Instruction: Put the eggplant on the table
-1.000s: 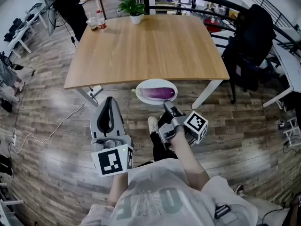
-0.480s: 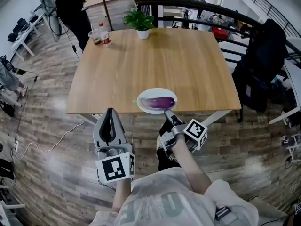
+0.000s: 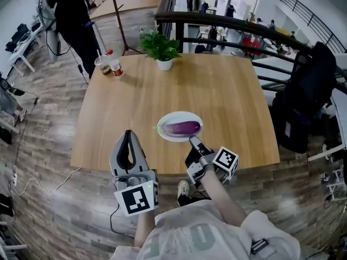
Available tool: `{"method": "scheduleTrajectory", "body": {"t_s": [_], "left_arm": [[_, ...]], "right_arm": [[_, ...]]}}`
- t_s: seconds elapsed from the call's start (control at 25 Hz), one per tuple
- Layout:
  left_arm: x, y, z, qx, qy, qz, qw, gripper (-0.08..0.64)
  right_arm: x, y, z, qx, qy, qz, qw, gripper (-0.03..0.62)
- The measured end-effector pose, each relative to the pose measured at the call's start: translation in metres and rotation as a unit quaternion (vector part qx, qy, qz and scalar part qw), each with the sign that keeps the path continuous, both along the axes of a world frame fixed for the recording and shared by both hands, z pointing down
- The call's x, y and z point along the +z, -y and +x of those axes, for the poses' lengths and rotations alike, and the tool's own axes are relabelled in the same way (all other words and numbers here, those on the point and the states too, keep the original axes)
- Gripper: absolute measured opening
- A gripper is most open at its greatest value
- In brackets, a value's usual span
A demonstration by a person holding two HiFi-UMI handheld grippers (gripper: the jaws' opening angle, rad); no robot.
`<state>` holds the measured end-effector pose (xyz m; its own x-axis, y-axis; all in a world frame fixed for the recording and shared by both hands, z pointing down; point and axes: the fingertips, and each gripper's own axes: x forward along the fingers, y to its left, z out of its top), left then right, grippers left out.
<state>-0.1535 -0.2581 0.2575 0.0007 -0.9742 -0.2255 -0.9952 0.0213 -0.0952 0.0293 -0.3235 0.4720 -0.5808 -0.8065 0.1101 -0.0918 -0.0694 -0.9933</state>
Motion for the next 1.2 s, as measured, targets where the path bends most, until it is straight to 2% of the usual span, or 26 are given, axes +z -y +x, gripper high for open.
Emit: {"method": "scheduleTrajectory", "body": {"t_s": [0.16, 0.44, 0.6, 0.88, 1.08, 1.2], "left_arm": [[0.002, 0.049, -0.007, -0.008, -0.004, 0.005, 0.9999, 0.009], [0.008, 0.109, -0.007, 0.02, 0.001, -0.016, 0.9997, 0.009], [0.01, 0.123, -0.015, 0.028, 0.003, -0.026, 0.9993, 0.009], [-0.001, 0.142, -0.029, 0.054, 0.018, -0.019, 0.9982, 0.009], [-0.006, 0.147, -0.04, 0.052, 0.023, -0.011, 0.9983, 0.009], [-0.007, 0.15, -0.043, 0.048, 0.03, -0.011, 0.9984, 0.009]], "right_arm": [[0.004, 0.043, -0.002, -0.001, -0.005, 0.001, 1.0, 0.025], [0.02, 0.08, -0.007, -0.007, -0.008, -0.012, 1.0, 0.025], [0.032, 0.085, -0.011, -0.007, -0.012, -0.028, 1.0, 0.025], [0.048, 0.089, -0.021, 0.008, -0.013, -0.041, 0.999, 0.025], [0.069, 0.097, -0.026, 0.014, 0.0, -0.03, 0.999, 0.025], [0.084, 0.1, -0.026, 0.02, 0.004, -0.041, 0.999, 0.025]]}}
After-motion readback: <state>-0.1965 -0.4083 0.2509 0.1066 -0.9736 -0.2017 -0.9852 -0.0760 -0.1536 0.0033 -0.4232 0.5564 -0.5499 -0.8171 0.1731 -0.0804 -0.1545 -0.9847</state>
